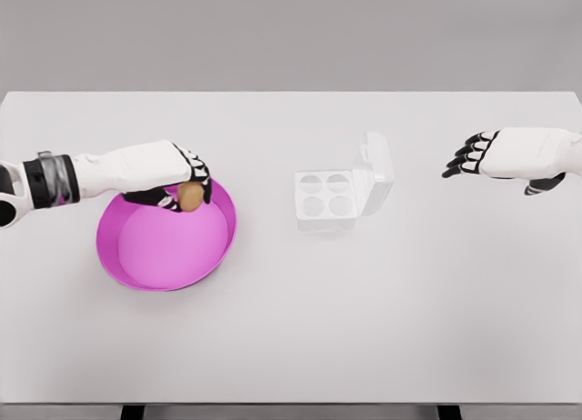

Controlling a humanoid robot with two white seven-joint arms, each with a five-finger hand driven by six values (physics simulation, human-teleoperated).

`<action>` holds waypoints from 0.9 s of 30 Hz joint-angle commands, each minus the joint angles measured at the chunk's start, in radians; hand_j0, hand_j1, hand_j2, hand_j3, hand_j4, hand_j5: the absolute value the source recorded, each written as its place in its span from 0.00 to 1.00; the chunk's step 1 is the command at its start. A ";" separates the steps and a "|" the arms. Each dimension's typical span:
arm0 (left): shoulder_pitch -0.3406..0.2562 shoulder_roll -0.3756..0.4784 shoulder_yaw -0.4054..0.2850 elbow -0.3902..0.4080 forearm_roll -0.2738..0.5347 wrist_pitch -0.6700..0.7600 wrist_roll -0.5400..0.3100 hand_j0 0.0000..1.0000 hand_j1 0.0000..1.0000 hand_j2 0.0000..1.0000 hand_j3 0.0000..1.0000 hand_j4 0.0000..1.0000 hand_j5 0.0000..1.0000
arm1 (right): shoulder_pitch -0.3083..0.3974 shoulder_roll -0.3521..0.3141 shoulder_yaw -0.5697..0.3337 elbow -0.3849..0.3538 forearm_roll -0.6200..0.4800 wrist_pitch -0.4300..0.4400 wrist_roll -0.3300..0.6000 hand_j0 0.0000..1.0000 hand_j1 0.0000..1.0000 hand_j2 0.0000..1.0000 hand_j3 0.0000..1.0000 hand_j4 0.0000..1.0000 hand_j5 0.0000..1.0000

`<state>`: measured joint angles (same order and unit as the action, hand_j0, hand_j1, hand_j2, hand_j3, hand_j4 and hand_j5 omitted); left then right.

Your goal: Pack egg into the box and close the box lid

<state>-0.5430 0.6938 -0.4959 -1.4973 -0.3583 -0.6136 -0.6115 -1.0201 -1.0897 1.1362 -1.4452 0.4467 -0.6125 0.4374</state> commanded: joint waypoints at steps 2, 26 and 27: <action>0.000 -0.011 0.000 -0.004 0.018 0.003 0.001 0.43 0.43 0.43 0.43 0.43 0.43 | 0.002 -0.003 -0.001 0.015 -0.002 0.002 0.000 1.00 1.00 1.00 1.00 1.00 1.00; -0.017 -0.137 0.000 -0.009 0.022 0.003 0.001 0.42 0.42 0.42 0.42 0.42 0.42 | 0.005 -0.003 -0.001 0.028 -0.002 0.002 0.000 1.00 1.00 1.00 1.00 1.00 1.00; -0.017 -0.138 0.000 -0.007 0.022 0.003 0.001 0.42 0.42 0.42 0.42 0.42 0.42 | 0.005 -0.001 -0.001 0.028 -0.002 0.002 0.000 1.00 1.00 1.00 1.00 1.00 1.00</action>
<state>-0.5599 0.5645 -0.4960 -1.5056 -0.3422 -0.6137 -0.6115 -1.0155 -1.0917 1.1363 -1.4173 0.4484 -0.6125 0.4375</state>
